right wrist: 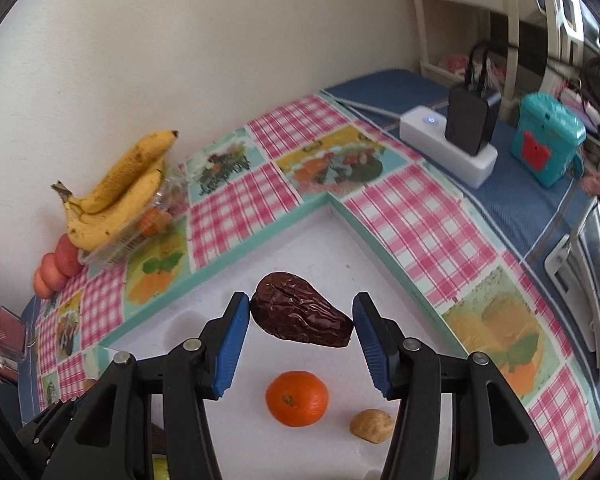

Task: Organize fruits
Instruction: 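Lower the date into the tray and open the right tool while the left tool releases the tangerine, then withdraw both open tools from the tray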

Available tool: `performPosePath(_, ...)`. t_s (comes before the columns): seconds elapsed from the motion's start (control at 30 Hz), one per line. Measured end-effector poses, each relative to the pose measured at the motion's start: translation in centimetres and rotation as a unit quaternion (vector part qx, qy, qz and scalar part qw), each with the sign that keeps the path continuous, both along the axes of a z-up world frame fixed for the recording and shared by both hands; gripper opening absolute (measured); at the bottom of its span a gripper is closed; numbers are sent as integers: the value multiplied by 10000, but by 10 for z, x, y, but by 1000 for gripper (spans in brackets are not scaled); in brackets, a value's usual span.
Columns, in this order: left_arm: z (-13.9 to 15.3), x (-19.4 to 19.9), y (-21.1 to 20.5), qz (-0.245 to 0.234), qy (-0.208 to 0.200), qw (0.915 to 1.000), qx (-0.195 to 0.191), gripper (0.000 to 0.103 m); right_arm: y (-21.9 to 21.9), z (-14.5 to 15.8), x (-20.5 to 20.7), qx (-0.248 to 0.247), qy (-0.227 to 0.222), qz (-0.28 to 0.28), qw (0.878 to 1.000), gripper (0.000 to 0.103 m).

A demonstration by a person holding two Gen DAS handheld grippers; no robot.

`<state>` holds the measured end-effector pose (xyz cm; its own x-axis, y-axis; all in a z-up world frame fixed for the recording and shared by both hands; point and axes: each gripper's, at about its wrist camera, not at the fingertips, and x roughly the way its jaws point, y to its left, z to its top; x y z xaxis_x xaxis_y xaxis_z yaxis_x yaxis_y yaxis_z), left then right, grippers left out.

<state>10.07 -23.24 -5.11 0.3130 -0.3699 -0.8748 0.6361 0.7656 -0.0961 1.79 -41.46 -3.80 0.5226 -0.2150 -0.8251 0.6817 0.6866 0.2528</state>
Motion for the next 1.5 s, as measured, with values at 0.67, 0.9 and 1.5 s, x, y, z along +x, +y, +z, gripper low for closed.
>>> performPosePath(0.67, -10, 1, -4, -76, 110, 9998, 171, 36, -10, -28, -12, 223, 373, -391, 9983, 55)
performPosePath(0.9, 0, 0, -3, -43, 16, 9997, 244, 46, -10, -28, -11, 186, 431, -333, 9983, 56)
performPosePath(1.5, 37, 21, 47, 996, -278, 9925, 653, 87, 9, 6, 1, -118, 541, -17, 9985, 73)
